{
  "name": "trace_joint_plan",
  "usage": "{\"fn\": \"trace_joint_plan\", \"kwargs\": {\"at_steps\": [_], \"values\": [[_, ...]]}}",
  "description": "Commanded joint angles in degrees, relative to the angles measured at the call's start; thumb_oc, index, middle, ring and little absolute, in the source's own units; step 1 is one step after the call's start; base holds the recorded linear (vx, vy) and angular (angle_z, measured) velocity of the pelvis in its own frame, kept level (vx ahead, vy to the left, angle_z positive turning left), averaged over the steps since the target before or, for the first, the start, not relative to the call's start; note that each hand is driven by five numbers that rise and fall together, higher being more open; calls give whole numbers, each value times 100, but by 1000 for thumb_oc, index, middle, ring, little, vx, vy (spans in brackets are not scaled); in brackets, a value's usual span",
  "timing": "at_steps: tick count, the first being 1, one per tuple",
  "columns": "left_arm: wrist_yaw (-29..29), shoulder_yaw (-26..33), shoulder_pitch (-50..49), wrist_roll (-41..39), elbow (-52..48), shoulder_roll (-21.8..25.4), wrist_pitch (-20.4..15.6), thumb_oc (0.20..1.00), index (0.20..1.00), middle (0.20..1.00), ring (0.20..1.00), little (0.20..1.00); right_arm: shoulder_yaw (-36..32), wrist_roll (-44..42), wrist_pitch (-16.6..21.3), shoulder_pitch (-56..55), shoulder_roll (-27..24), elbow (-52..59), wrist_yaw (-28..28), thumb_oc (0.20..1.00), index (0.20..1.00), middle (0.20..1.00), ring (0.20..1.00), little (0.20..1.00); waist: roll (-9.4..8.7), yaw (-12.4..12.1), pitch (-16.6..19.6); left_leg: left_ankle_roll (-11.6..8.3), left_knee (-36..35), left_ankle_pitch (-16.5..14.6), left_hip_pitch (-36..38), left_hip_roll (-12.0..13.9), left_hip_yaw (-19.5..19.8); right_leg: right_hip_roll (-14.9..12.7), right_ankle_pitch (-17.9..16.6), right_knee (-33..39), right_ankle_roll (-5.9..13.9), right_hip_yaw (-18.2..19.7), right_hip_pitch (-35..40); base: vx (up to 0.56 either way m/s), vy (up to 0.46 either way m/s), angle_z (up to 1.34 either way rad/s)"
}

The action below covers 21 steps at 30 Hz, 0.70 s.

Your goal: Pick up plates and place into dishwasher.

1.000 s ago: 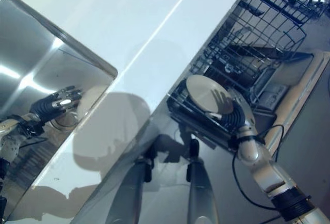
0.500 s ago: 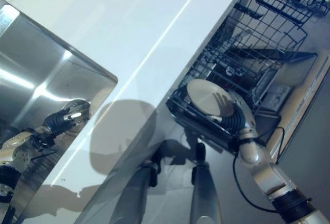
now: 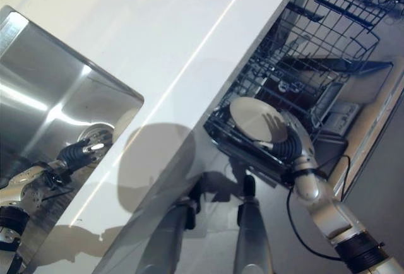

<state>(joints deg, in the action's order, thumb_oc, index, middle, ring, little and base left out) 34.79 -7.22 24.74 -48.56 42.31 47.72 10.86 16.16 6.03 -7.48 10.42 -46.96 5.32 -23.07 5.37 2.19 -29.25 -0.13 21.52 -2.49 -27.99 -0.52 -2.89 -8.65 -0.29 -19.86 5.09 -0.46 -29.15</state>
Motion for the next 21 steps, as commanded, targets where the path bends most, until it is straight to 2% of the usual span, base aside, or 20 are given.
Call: {"fn": "trace_joint_plan", "kwargs": {"at_steps": [1,14,21], "values": [[448,-765,-374,-137,-243,-1037,958,1000,1000,1000,1000,1000,-113,78,124,110,-215,92,-36,1000,1000,1000,1000,1000,-66,131,-55,507,-468,-216,312,-322,-345,-20,-66,-487,73,-33,-164,0,0,0],[-181,-1258,1285,-1184,-253,-1509,1935,1000,1000,1000,1000,1000,370,5,-23,755,300,-157,-37,1000,1000,1000,1000,1000,-513,299,-55,595,-324,-332,118,-212,-416,247,-240,-606,102,82,-351,-2,-36,6],[-354,-1616,1824,-792,-41,-1790,2494,1000,1000,1000,1000,1000,592,-101,-131,1099,469,-247,9,1000,1000,1000,1000,1000,-770,391,-55,602,-294,-404,107,-121,-470,408,-305,-634,114,168,-363,9,-30,1]]}}
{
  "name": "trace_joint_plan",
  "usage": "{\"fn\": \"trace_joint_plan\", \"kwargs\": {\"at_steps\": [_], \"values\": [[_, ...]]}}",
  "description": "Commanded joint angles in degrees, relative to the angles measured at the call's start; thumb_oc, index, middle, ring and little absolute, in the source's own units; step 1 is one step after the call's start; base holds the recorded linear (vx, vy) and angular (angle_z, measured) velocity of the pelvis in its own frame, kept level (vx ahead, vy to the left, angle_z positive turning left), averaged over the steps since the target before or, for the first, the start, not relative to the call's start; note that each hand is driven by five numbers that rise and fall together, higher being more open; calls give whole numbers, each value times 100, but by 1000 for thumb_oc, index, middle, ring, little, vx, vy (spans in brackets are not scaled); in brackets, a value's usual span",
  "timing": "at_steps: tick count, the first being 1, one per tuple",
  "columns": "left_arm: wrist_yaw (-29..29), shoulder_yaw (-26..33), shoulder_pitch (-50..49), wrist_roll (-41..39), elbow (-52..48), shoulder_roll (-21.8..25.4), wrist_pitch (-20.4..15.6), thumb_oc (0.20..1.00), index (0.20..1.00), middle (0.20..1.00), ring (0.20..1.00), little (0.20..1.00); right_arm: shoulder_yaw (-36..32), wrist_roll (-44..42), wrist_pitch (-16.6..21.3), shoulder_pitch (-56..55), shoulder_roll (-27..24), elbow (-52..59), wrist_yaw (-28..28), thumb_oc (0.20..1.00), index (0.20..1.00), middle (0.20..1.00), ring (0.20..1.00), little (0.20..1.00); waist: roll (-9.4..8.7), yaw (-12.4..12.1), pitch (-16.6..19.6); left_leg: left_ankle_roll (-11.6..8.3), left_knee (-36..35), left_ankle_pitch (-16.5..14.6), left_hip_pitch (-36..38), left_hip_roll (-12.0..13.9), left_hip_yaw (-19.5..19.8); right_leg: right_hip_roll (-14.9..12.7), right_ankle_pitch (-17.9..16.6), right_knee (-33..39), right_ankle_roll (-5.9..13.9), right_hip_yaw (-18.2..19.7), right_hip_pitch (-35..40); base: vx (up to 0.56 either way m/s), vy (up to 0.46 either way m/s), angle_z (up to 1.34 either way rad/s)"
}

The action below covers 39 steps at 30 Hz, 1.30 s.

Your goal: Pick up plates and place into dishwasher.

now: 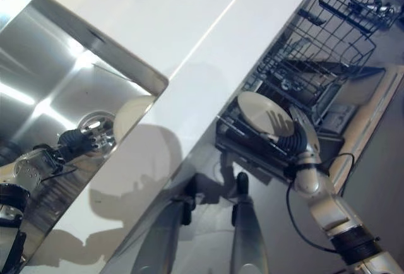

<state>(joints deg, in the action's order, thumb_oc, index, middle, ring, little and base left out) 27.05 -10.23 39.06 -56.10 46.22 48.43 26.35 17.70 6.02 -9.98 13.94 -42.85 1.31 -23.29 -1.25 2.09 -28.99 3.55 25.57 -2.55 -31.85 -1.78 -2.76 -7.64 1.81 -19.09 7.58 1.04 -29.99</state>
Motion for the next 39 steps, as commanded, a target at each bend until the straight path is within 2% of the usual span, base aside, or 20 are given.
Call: {"fn": "trace_joint_plan", "kwargs": {"at_steps": [1,5,10,14,19,20,21,22,26,30,35,39], "values": [[426,-1352,450,-59,-394,-1893,959,1000,1000,1000,1000,1000,478,-135,81,794,76,174,25,1000,1000,1000,1000,1000,-153,416,-81,234,-710,-415,500,27,-499,334,-524,-712,-128,30,-278,11,-45,38],[490,-1426,564,72,-414,-1974,1097,1000,1000,1000,1000,1000,552,-151,72,861,151,192,24,1000,1000,1000,1000,1000,-243,459,-81,245,-728,-475,504,77,-553,386,-527,-714,-124,40,-293,7,-31,31],[560,-1598,548,727,-440,-2047,1175,1000,1000,1000,1000,1000,537,-106,125,878,166,210,124,1000,1000,1000,1000,1000,-224,491,-81,249,-784,-481,551,68,-564,398,-519,-672,-133,58,-266,14,-2,26],[601,-1726,499,1226,-325,-1994,1039,1000,1000,1000,1000,1000,511,-120,43,903,109,289,180,1000,1000,1000,1000,1000,-175,498,-81,246,-796,-471,563,44,-545,371,-518,-639,-140,62,-248,11,5,-28],[791,-1676,385,1058,-335,-1912,815,1000,1000,1000,1000,1000,521,-57,-54,867,84,373,203,1000,1000,1000,1000,1000,-96,497,-81,247,-784,-490,590,34,-554,340,-481,-642,-147,75,-251,14,6,-11],[852,-1668,375,1044,-349,-1894,780,693,693,693,693,693,518,-44,-54,855,90,365,196,1000,1000,1000,1000,1000,-85,493,-81,246,-777,-489,586,28,-543,334,-477,-646,-147,76,-250,11,-10,-32],[950,-1661,364,1093,-365,-1872,737,244,244,244,244,244,509,-41,-49,838,88,356,187,1000,1000,1000,1000,1000,-74,486,-81,244,-779,-487,590,23,-535,323,-471,-645,-149,68,-242,11,-18,-26],[1114,-1653,339,1202,-378,-1840,672,200,200,200,200,200,490,-40,-21,805,80,340,174,1000,1000,1000,1000,1000,-61,478,-81,242,-793,-480,605,18,-529,309,-474,-636,-149,57,-227,11,-19,-20],[1410,-1705,206,1222,-575,-1757,422,200,200,200,200,200,470,-58,-22,781,51,337,130,1000,1000,1000,1000,1000,-11,440,-81,240,-813,-461,600,6,-500,275,-476,-618,-149,27,-223,5,-15,0],[1574,-1713,39,1200,-753,-1764,423,200,200,200,200,200,458,-23,16,706,79,326,83,1000,1000,1000,1000,1000,20,406,-81,243,-812,-464,615,-8,-477,253,-453,-613,-152,-2,-199,7,-23,23],[1465,-1660,-181,1099,-853,-1792,376,200,200,200,200,200,383,13,53,586,105,331,44,1000,1000,1000,1000,1000,51,372,-81,249,-837,-452,693,-33,-442,233,-445,-588,-155,-35,-111,5,-14,-5],[1177,-1476,-357,790,-924,-1797,106,200,200,200,200,200,334,48,60,476,126,361,51,1000,1000,1000,1000,1000,77,341,-81,250,-833,-460,765,-48,-420,213,-409,-577,-156,-63,-41,4,-14,0]]}}
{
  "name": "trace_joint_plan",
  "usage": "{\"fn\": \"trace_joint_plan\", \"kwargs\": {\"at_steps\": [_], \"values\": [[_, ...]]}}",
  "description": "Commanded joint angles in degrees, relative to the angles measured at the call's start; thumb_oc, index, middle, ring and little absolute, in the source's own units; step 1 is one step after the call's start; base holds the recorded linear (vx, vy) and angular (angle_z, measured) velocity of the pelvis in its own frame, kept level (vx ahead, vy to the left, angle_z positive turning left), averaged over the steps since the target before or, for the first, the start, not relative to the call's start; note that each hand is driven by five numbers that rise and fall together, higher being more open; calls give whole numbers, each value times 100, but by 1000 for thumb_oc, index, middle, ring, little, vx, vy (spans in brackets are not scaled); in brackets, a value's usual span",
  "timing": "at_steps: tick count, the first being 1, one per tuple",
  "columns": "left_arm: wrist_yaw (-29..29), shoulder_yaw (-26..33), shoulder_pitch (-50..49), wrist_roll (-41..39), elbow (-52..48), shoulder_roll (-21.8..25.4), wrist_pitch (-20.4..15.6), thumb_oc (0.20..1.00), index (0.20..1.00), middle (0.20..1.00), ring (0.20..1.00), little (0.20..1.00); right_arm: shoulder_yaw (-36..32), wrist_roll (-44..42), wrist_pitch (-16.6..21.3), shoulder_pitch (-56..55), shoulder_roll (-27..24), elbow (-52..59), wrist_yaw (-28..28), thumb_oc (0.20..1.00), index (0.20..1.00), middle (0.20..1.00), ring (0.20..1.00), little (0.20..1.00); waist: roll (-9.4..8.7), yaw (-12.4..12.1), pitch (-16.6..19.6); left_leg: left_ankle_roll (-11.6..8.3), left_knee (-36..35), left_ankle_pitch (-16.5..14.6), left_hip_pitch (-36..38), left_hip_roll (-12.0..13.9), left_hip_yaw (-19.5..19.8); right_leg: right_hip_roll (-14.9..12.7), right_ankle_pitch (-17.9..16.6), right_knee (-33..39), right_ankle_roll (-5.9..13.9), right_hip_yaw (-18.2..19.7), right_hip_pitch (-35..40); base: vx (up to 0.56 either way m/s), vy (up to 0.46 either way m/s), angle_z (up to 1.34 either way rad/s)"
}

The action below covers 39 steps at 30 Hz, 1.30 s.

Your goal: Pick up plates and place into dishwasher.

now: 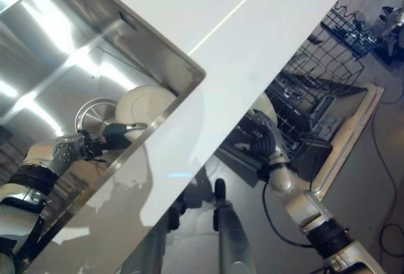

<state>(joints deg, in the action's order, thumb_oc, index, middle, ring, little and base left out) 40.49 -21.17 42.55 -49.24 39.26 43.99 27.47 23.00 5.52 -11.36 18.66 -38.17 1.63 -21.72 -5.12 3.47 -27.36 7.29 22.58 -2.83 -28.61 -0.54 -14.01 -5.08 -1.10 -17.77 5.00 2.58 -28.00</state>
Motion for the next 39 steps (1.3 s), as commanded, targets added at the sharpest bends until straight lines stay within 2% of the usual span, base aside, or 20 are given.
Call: {"fn": "trace_joint_plan", "kwargs": {"at_steps": [1,3,7,9,12,17,22,30,35,39], "values": [[-275,-312,-763,-20,-271,-1341,-142,200,200,200,200,200,-212,110,202,-50,-335,349,-122,1000,1000,1000,1000,1000,472,191,-243,-125,-529,-437,467,-176,709,-51,-103,-704,100,-226,-214,10,-30,-4],[-384,-227,-844,-93,-346,-1307,-322,200,200,200,200,200,-237,123,209,-119,-320,362,-151,1000,1000,1000,1000,1000,480,171,-243,-125,-524,-442,503,-180,719,-64,-91,-702,99,-239,-180,0,0,0],[-811,93,-1170,-333,-692,-1240,-1065,200,200,200,200,200,-355,225,314,-329,-280,336,-211,1000,1000,1000,1000,1000,528,88,-243,-131,-536,-450,619,-186,721,-133,-33,-633,93,-323,-44,-5,-24,-9],[-976,205,-1303,-367,-812,-1232,-1233,200,200,200,200,200,-429,277,375,-418,-251,320,-189,1000,1000,1000,1000,1000,540,51,-243,-135,-544,-450,682,-197,726,-163,-36,-585,92,-364,32,-10,-23,-12],[-1455,479,-1679,-286,-1080,-1213,-1809,200,200,200,200,200,-521,375,513,-657,-224,318,-206,1000,1000,1000,1000,1000,561,-56,-191,-148,-564,-465,810,-191,690,-293,-50,-490,108,-531,189,-11,-18,-7],[-1993,941,-2318,-146,-1401,-1293,-2444,200,200,200,200,200,-622,585,713,-980,-151,345,-148,1000,1000,1000,1000,1000,589,-260,-35,-184,-642,-475,1014,-153,561,-528,-36,-352,132,-912,453,-20,-2,-33],[-2266,1323,-2868,-270,-1667,-1394,-2652,200,200,200,200,200,-590,761,879,-1178,-42,358,-86,1000,1000,1000,1000,1000,554,-498,150,-272,-824,-422,1293,-92,476,-667,53,-118,157,-1384,850,-30,-46,-45],[-2524,1664,-3526,-443,-1763,-1600,-2825,200,200,200,200,200,-774,879,1051,-1659,-104,377,55,1000,1000,1000,1000,1000,700,-524,607,-489,-1219,-230,1765,26,627,-535,485,336,90,-1507,1464,-3,-56,-15],[-2602,1925,-3924,-433,-1890,-1779,-2811,200,200,200,200,200,-969,937,1180,-2008,-90,363,168,1000,1000,1000,1000,1000,787,-519,932,-612,-1442,-142,2046,85,697,-482,564,669,96,-1576,1865,28,-44,5],[-2882,2171,-4205,-209,-1987,-1920,-2941,200,200,200,200,200,-1167,995,1261,-2336,-42,428,296,1000,1000,1000,1000,1000,826,-517,1247,-696,-1655,-88,2259,109,716,-474,589,891,99,-1630,2127,43,-29,3]]}}
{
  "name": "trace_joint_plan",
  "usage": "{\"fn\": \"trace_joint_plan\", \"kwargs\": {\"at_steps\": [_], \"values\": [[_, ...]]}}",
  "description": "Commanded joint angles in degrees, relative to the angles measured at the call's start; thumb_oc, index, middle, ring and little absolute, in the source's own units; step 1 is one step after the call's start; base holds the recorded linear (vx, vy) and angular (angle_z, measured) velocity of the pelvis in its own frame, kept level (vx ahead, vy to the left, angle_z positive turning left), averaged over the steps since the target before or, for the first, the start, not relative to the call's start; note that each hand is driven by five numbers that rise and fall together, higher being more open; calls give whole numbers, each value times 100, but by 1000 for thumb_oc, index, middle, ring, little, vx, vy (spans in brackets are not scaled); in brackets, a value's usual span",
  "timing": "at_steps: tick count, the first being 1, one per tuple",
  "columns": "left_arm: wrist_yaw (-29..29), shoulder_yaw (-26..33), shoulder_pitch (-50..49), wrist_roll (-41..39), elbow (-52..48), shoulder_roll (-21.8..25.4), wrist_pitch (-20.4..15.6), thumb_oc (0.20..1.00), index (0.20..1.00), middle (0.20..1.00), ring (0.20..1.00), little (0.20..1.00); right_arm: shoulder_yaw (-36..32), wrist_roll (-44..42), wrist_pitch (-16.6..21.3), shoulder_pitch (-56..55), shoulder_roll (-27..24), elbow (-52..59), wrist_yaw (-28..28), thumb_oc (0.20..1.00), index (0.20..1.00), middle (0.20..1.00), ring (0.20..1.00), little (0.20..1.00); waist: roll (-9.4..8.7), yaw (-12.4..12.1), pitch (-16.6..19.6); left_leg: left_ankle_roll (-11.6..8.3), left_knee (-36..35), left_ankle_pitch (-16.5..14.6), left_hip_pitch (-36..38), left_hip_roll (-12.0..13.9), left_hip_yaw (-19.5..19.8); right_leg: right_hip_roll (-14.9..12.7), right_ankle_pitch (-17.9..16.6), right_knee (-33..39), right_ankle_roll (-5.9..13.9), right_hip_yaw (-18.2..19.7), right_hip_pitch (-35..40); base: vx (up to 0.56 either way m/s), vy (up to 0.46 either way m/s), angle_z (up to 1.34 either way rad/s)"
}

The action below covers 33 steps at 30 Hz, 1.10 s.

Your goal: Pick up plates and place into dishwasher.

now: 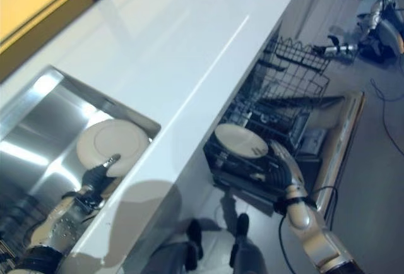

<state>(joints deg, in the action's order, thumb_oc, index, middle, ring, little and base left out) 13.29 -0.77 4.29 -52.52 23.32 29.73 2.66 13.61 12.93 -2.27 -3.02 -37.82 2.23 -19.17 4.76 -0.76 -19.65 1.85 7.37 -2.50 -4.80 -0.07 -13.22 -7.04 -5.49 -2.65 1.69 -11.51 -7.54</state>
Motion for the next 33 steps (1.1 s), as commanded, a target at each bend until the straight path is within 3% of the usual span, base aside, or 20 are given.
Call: {"fn": "trace_joint_plan", "kwargs": {"at_steps": [1,10,15,27,33], "values": [[-203,208,-452,187,-415,-512,-463,200,200,200,200,200,-284,254,385,-250,-61,377,55,1000,1000,1000,1000,1000,-160,-99,530,-165,-165,-119,-80,59,651,-271,1043,-595,425,-231,129,32,-35,-1],[-666,731,-913,494,-632,-729,-487,200,200,200,200,200,-613,353,580,-762,164,392,239,1000,1000,1000,1000,1000,-144,-153,1011,-295,-452,-57,234,109,740,-245,1134,-389,402,-338,504,29,-40,5],[-961,1014,-1046,913,-823,-736,-708,200,200,200,200,200,-761,331,607,-916,249,414,288,1000,1000,1000,1000,1000,-167,-187,1218,-372,-643,-17,401,136,810,-203,1161,-222,397,-403,724,10,-66,7],[-1686,1312,-1299,2972,-2709,-348,-2357,200,200,200,200,200,-1031,-30,643,-1084,340,622,249,1000,1000,1000,1000,1000,-284,-338,1550,-466,-904,-6,646,178,920,-55,1134,176,361,-495,1100,-23,-87,6],[-1038,913,-821,3556,-3317,-63,-3065,200,200,200,200,200,-804,-618,646,-590,330,637,194,1000,1000,1000,1000,1000,-317,-337,1660,-508,-1007,8,735,244,877,15,1081,324,347,-546,1215,-36,-85,1]]}}
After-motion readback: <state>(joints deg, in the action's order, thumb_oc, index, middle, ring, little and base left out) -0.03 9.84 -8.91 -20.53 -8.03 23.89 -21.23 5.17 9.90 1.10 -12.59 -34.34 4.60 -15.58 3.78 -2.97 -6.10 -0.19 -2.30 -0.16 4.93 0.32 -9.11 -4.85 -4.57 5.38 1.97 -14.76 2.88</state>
